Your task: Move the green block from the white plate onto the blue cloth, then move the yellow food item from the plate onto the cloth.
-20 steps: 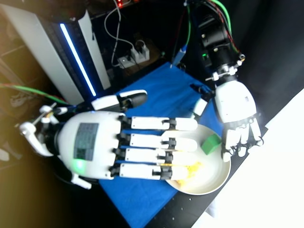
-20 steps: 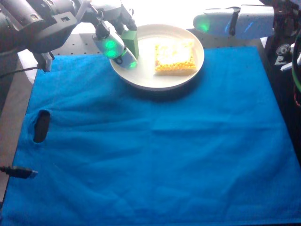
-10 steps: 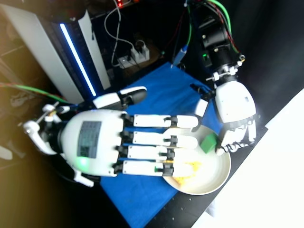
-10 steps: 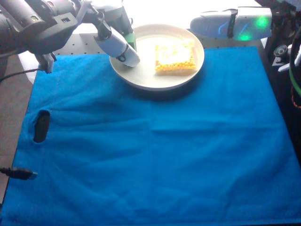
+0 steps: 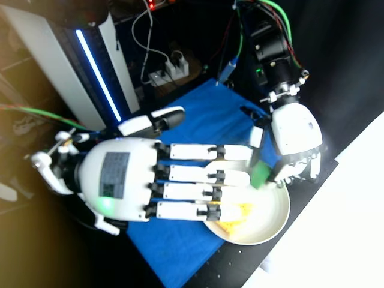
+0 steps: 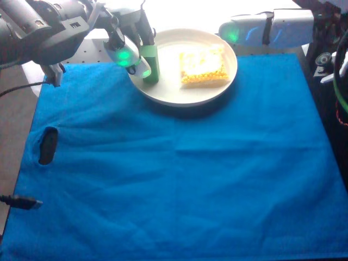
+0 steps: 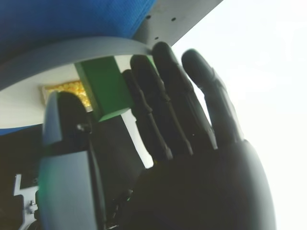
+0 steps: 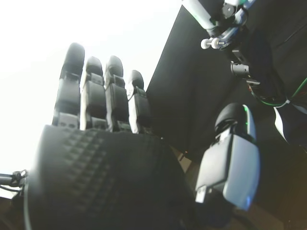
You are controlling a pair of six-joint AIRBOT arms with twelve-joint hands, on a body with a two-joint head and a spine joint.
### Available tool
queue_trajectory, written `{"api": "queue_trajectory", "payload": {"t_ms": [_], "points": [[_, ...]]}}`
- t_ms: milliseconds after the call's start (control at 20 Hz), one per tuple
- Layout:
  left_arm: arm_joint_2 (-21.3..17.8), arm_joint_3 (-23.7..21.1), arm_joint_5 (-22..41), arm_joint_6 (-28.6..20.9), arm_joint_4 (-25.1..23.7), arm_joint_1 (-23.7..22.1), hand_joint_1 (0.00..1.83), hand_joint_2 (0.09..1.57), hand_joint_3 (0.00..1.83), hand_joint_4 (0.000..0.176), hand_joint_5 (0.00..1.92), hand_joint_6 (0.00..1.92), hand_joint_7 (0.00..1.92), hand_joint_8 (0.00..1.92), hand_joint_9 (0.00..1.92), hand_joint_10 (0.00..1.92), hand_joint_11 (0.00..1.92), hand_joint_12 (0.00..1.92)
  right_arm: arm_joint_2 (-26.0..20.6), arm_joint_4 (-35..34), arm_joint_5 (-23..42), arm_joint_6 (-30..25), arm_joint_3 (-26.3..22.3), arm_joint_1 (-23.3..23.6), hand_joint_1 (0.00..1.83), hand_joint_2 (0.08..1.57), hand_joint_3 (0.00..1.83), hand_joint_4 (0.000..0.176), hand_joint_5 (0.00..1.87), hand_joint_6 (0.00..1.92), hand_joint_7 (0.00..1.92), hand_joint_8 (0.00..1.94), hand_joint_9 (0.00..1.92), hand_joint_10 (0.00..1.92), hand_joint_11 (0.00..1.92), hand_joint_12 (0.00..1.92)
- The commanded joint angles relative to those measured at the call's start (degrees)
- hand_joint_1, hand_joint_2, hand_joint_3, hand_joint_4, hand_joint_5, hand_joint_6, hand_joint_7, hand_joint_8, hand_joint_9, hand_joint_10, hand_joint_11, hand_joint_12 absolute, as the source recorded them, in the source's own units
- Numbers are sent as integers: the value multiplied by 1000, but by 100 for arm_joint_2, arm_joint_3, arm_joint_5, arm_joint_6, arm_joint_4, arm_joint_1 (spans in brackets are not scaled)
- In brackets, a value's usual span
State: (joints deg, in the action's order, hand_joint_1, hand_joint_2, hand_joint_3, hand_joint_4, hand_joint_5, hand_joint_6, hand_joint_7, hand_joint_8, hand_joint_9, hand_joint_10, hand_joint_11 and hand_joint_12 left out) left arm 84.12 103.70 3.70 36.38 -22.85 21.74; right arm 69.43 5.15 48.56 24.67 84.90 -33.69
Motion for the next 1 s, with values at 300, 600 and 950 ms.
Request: {"api": "queue_trajectory", "payload": {"t_ms": [300,600,950], "points": [[-24,-16,700,-10,87,-27,1219,1096,1,32,1082,788,965,1033,1057,14,404,1378,42,-157,690,-27,-9,102,182,877,1,61,198,0,293,0,217,3,0,804],[-295,-360,914,-11,95,-162,1246,1112,1,0,1165,691,819,1192,1003,30,330,1505,59,-148,688,-27,3,102,206,882,1,76,187,0,262,0,193,0,0,785],[-1111,-1317,1042,-10,-642,-467,1114,1138,0,0,960,970,789,986,720,1016,452,1214,107,-148,680,-27,34,74,210,855,0,66,187,1,274,0,186,1,0,670]]}}
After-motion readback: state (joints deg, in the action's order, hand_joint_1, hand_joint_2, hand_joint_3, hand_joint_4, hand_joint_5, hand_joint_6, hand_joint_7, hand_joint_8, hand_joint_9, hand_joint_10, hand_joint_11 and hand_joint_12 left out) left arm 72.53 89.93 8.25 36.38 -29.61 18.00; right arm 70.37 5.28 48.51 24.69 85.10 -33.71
